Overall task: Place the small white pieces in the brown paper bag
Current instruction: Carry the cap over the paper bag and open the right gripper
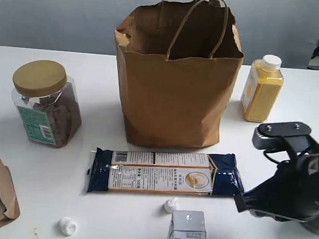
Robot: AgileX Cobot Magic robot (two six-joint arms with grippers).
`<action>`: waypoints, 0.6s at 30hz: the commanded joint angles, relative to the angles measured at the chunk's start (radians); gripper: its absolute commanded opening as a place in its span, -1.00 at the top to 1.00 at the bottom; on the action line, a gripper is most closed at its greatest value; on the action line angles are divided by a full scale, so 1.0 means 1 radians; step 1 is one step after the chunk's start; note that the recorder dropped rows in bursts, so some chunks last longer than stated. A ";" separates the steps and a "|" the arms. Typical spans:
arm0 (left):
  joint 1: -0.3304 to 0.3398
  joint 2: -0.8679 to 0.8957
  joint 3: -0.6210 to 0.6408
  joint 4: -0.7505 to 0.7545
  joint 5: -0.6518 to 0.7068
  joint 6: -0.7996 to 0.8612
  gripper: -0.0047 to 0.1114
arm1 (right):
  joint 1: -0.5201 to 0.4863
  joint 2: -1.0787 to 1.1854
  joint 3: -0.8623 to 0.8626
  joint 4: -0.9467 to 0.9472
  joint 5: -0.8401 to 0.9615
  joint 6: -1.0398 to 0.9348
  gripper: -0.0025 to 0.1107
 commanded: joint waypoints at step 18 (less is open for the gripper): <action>-0.008 -0.003 0.003 -0.009 -0.006 -0.002 0.92 | 0.005 -0.261 -0.388 0.362 -0.277 -0.333 0.96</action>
